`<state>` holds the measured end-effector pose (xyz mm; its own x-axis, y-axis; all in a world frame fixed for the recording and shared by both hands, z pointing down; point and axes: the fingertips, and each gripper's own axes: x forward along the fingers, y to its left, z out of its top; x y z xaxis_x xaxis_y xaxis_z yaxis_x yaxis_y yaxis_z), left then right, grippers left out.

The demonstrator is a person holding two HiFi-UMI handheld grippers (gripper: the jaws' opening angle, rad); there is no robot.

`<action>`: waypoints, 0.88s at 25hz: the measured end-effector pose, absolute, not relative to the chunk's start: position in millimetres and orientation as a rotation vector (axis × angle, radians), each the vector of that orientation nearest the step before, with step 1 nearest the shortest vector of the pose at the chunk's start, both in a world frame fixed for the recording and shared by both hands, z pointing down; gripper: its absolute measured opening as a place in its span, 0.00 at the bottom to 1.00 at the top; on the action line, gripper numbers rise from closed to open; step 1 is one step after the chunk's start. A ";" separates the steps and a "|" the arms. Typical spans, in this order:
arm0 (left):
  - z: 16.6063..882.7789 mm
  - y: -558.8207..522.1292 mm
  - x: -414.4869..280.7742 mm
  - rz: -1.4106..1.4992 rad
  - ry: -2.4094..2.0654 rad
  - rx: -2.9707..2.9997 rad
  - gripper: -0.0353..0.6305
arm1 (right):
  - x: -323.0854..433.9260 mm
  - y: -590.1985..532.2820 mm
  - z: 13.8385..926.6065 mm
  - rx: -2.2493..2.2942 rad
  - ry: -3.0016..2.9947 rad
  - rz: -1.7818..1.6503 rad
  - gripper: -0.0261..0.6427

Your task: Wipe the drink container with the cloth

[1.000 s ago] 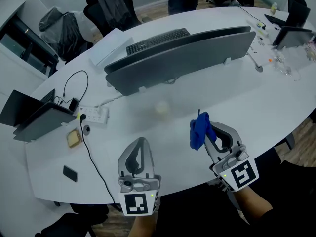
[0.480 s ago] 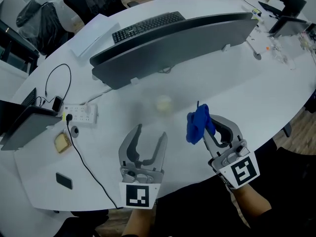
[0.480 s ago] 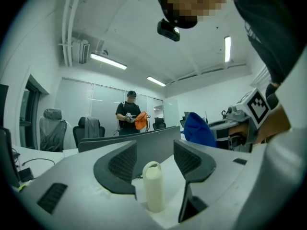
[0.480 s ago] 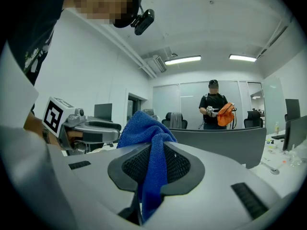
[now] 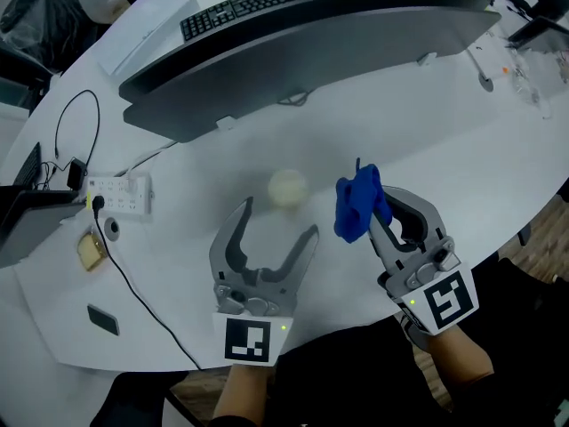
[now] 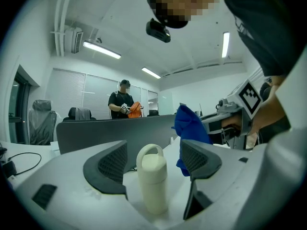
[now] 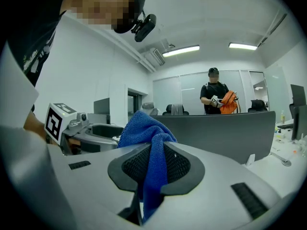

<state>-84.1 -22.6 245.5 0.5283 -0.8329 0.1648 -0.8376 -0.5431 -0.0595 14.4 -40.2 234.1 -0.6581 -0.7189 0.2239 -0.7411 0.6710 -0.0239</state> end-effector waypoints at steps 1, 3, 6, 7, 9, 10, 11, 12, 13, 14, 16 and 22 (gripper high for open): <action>251.4 -26.9 -82.6 0.278 -1.488 2.725 0.55 | 15.3 -44.8 239.2 1.176 -2.688 0.168 0.11; 264.3 -35.2 -81.5 0.295 -1.497 2.707 0.55 | 16.7 -54.0 248.8 1.152 -2.687 0.180 0.11; 278.3 -46.9 -78.8 0.295 -1.508 2.671 0.55 | 15.8 -67.1 256.3 1.128 -2.713 0.192 0.11; 281.7 -49.7 -76.5 0.304 -1.502 2.672 0.55 | 14.3 -71.1 257.7 1.116 -2.730 0.191 0.11; 285.7 -53.8 -71.6 0.328 -1.484 2.690 0.55 | 13.5 -77.1 264.8 1.099 -2.733 0.216 0.11; 285.8 -55.3 -69.7 0.334 -1.481 2.699 0.55 | 13.6 -79.5 268.0 1.095 -2.730 0.229 0.11; 284.6 -56.6 -68.3 0.333 -1.484 2.706 0.55 | 13.1 -82.1 269.2 1.093 -2.736 0.235 0.11; 282.4 -57.8 -67.4 0.330 -1.491 2.714 0.55 | 12.6 -84.1 269.8 1.091 -2.742 0.240 0.11; 280.1 -58.9 -66.8 0.329 -1.498 2.722 0.55 | 12.3 -85.0 271.2 1.085 -2.744 0.249 0.11; 278.2 -59.6 -66.7 0.332 -1.503 2.730 0.55 | 11.5 -85.7 272.0 1.077 -2.747 0.257 0.11; 276.8 -60.8 -67.8 0.338 -1.511 2.736 0.52 | 8.0 -88.5 270.0 1.056 -2.773 0.261 0.11; 281.4 -62.7 -69.7 0.311 -1.497 2.757 0.49 | -5.3 -98.3 279.9 0.943 -2.855 0.315 0.11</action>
<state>-69.7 -62.7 281.4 0.5296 -0.8316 0.1672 -0.8293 -0.5490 -0.1037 -5.3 -98.3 279.9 -0.7991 -0.5747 0.1765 -0.5993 0.7845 -0.1591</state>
